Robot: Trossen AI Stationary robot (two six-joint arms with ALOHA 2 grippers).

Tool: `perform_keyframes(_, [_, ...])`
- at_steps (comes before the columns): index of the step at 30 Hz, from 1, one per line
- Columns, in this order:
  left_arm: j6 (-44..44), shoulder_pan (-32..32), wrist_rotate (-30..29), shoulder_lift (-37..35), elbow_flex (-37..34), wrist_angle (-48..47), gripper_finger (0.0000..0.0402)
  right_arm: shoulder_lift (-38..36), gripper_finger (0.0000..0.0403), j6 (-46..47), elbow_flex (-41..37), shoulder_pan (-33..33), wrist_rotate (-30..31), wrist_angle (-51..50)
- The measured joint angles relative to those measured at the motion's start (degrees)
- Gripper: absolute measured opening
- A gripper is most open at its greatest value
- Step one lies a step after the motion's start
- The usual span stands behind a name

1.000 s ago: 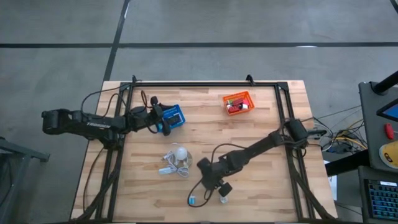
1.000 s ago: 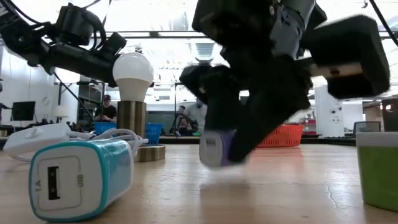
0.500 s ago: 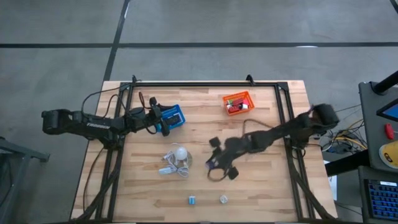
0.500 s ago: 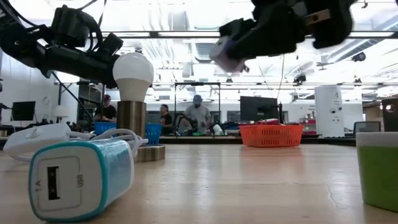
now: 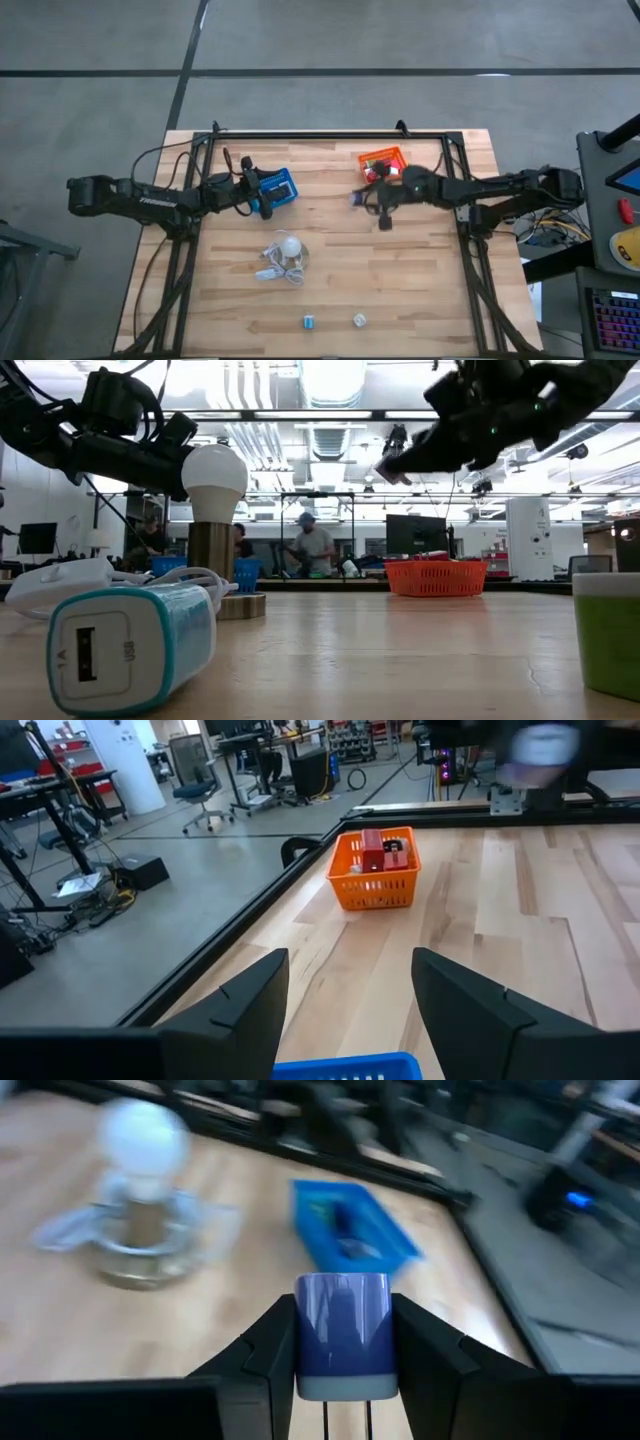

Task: Pick & Place Office items
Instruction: Put the violet charger adapter into the orange bin

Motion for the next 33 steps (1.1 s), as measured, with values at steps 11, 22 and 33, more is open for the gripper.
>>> perform_keyframes(11, [0.4, 0.0, 0.3, 0.0, -0.1, 0.7, 0.0216, 0.0, 0.0118, 1.5, -2.4, -18.3, 4.2, -0.2])
perform_keyframes(22, [0.7, 0.0, 0.3, 0.0, -0.1, 0.7, 0.0216, 1.0, 0.0118, 4.8, -2.4, -24.9, 12.0, -2.4])
perform_keyframes(33, [0.7, 0.0, 0.3, 0.0, -0.1, 0.7, 0.0216, 1.0, 0.0118, 10.7, -2.3, -26.5, 20.8, -11.0])
